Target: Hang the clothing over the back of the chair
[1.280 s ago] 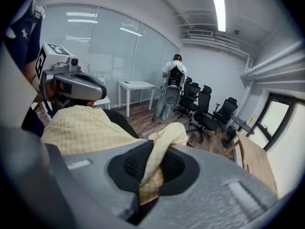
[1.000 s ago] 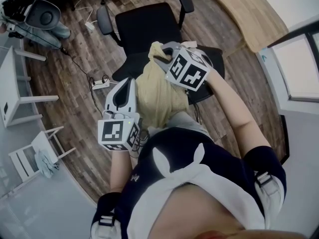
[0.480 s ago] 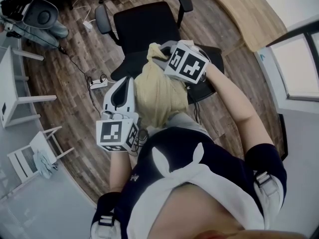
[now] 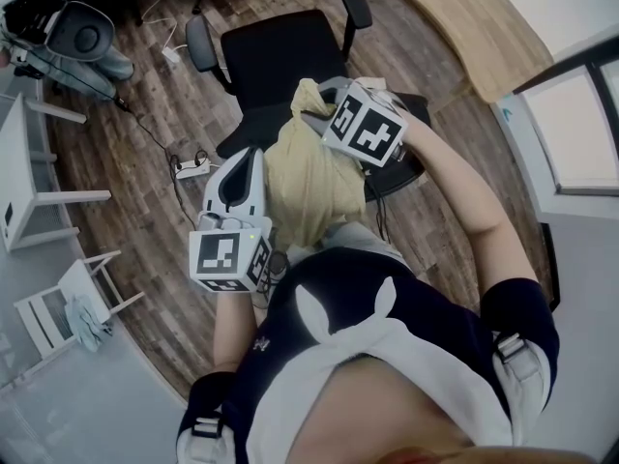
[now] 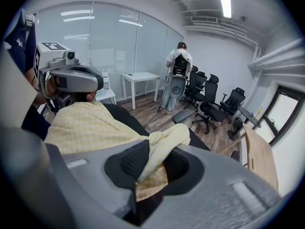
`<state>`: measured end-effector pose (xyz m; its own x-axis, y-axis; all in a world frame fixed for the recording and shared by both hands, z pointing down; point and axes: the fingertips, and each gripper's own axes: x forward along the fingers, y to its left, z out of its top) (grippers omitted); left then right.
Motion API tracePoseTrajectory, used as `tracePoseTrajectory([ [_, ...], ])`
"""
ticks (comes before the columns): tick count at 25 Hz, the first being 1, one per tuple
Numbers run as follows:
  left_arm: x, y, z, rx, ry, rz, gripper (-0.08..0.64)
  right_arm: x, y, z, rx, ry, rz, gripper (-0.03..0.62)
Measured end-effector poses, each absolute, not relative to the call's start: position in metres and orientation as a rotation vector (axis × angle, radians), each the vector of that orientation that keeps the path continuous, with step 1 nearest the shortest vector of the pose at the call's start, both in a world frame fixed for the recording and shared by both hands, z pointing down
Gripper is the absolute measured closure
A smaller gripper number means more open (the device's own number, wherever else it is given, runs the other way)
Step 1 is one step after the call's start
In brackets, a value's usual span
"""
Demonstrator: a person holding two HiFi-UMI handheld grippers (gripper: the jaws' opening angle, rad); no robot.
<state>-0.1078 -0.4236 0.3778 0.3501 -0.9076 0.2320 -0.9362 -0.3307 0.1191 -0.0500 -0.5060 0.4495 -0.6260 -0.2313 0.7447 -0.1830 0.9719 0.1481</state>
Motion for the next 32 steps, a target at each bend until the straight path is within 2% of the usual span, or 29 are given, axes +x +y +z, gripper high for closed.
tracePoseTrajectory([
  [7, -0.104, -0.423, 0.372, 2.405, -1.649, 0.174, 0.555, -0.034, -0.505, 0.440, 0.219, -2.262, 0.010, 0.456],
  [20, -0.098, -0.415, 0.364, 2.446, -1.611, 0.173, 0.555, 0.010, -0.498, 0.434, 0.206, -2.183, 0.300, 0.453],
  [26, -0.095, -0.417, 0.361, 2.460, -1.592, 0.177, 0.555, 0.027, -0.503, 0.430, 0.308, -2.228, 0.351, 0.399],
  [32, -0.088, -0.414, 0.361, 2.470, -1.575, 0.189, 0.555, 0.053, -0.512, 0.419, 0.544, -2.269, 0.367, 0.394],
])
